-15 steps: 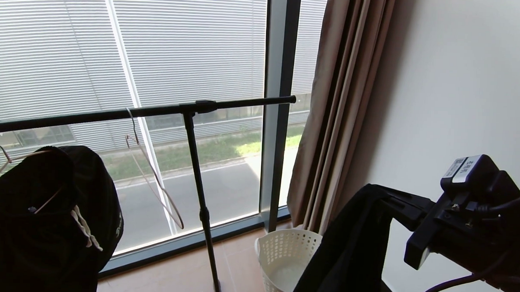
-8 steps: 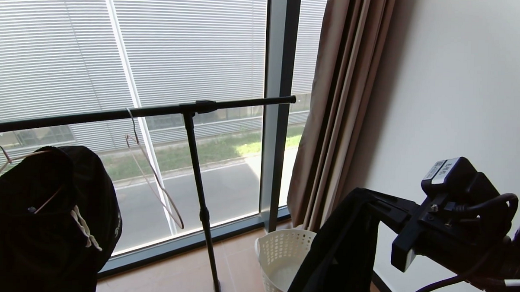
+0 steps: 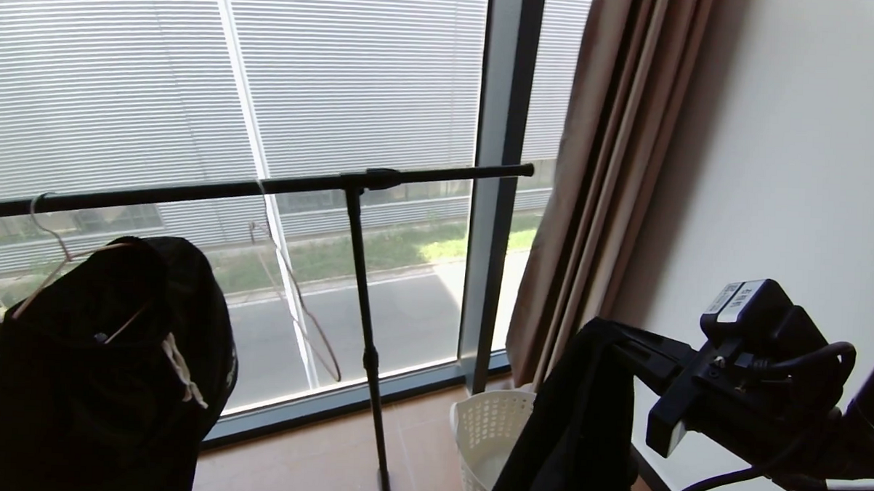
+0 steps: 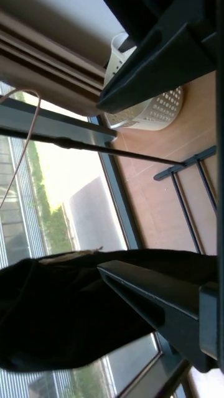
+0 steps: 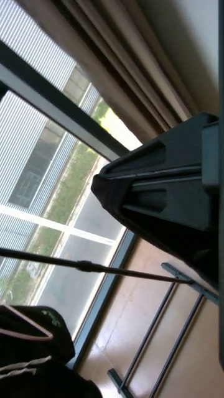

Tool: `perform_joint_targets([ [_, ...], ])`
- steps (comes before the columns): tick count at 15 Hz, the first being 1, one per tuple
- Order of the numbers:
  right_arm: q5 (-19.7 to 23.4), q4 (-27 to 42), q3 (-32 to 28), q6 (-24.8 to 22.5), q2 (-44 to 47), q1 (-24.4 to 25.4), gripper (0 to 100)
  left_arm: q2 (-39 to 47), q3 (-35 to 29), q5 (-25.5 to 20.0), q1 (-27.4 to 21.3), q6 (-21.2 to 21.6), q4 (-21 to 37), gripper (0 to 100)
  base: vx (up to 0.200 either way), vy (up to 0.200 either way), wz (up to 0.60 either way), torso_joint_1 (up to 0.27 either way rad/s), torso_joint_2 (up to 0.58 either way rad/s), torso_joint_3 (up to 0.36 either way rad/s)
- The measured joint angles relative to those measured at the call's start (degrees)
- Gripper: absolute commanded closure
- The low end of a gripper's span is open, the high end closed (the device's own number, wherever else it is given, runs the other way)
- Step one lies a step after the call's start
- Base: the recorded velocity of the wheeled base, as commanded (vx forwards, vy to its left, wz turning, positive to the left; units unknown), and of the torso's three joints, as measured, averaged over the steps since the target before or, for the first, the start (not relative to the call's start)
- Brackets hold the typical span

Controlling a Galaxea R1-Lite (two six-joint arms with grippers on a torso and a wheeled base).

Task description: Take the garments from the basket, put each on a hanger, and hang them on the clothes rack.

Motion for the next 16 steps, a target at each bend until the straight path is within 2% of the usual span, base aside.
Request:
perform_joint_targets([
  [3, 0.0, -0.1, 0.0, 0.0, 0.2, 0.0, 100, -0.3, 0.0, 0.0, 0.1, 0.0, 0.0, 0, 0.0, 0.0, 0.6, 0.004, 0.0, 0.004],
  [16, 0.0, -0.2, 0.1, 0.0, 0.2, 0.0, 100, -3.7, 0.1, 0.0, 1.3, 0.0, -0.1, 0, 0.0, 0.0, 0.0, 0.0, 0.0, 0.0],
])
